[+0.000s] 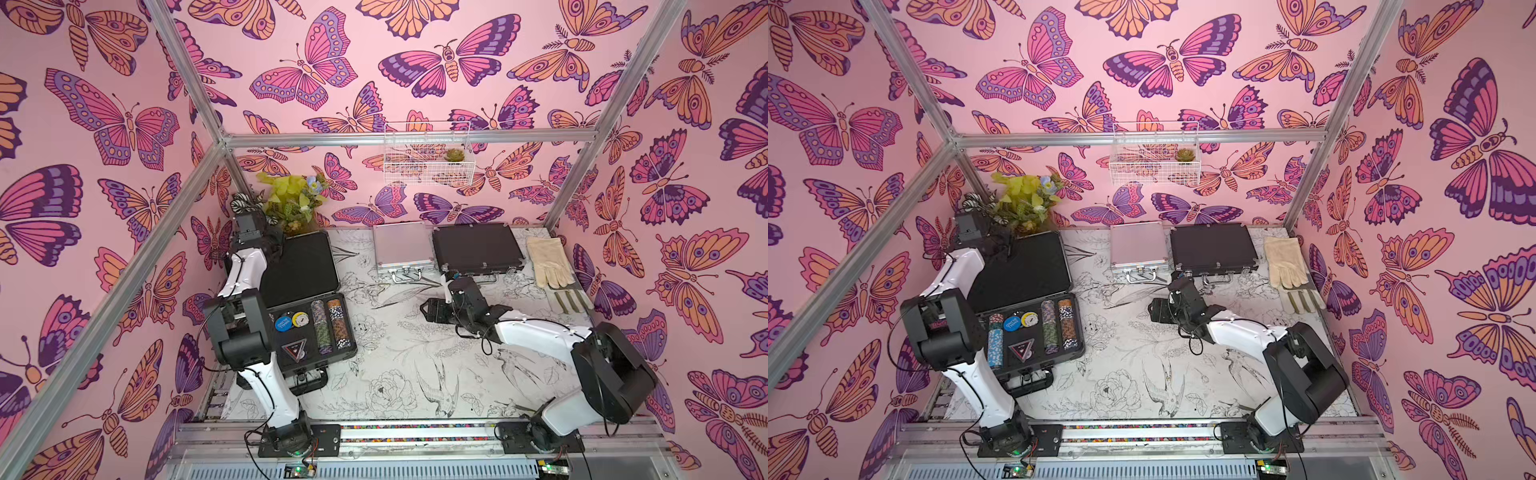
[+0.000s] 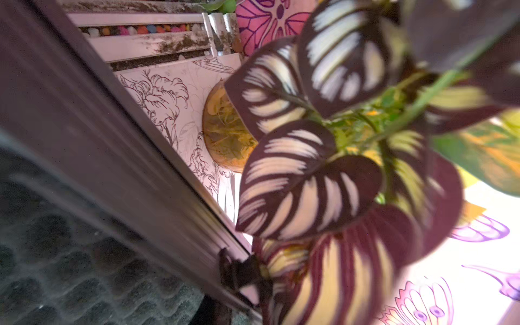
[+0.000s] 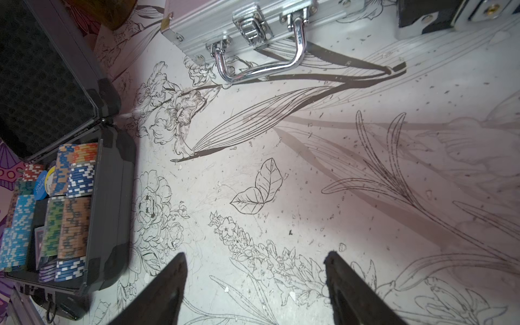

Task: Close the poker set cases
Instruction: Close the lid of the poker set case.

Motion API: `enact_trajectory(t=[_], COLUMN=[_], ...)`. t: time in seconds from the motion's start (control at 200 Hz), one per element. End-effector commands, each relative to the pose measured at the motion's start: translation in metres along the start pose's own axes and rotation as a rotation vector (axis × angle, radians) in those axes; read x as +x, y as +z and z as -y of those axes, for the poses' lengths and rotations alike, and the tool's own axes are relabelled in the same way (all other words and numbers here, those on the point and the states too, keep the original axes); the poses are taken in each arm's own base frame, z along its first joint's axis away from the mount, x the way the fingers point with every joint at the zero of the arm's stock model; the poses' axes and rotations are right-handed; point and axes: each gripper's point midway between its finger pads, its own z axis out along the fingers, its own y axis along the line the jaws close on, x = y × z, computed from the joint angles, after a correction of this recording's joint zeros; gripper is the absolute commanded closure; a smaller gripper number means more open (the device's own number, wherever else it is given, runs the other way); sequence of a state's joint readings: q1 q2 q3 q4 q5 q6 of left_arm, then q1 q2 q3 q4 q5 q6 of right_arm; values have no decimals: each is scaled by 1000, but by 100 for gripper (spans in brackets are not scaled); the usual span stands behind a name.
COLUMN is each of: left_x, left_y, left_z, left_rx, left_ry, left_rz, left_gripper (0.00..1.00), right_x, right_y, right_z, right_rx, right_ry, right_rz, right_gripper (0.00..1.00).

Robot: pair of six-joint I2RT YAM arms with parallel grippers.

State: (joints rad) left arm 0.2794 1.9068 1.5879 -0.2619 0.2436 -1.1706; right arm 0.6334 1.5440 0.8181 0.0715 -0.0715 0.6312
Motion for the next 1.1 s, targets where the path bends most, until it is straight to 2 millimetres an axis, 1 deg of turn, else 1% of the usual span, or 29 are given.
enact_trajectory(t=[0.0,0.07,0.155,0.366,0.456,0.546,0.711,0.736,0.746,0.761,0.847,1.097], left_x=[6,12,21,38,45,57,74,75,76,76,82,99], left_y=[-25,-35,-47,-83,-97,-110,-130,-129,-138,-142,-150,-169], left_z=[21,23,19,-4,-11,-20,-48,-54,-50,-49,-58,-81], left_rx=[75,91,96,88,95,103,94,80,101,108,104,98], left_ry=[78,96,103,96,96,92,67,62,67,70,65,39], left_rz=[-6,-20,-28,-21,-21,-43,-48,-49,-39,-34,-34,-41], left_gripper=[86,86,85,85,84,84,84,84,83,84,83,82], right_x=[-12,-13,-14,-20,-24,-27,-32,-33,-32,-32,-30,-23], right_y=[-1,-2,-3,-8,-10,-11,-16,-16,-16,-17,-18,-19], right_z=[-3,-4,-5,-12,-19,-26,-38,-40,-40,-41,-47,-56], right_rx=[-1,-4,-8,-31,-54,-78,-109,-116,-116,-118,-132,-153], right_ry=[3,2,1,-1,-11,-25,-39,-41,-42,-43,-53,-67], right_rz=[26,31,35,47,48,48,57,58,56,56,50,38], right_gripper=[22,22,22,22,22,22,23,23,23,23,23,23])
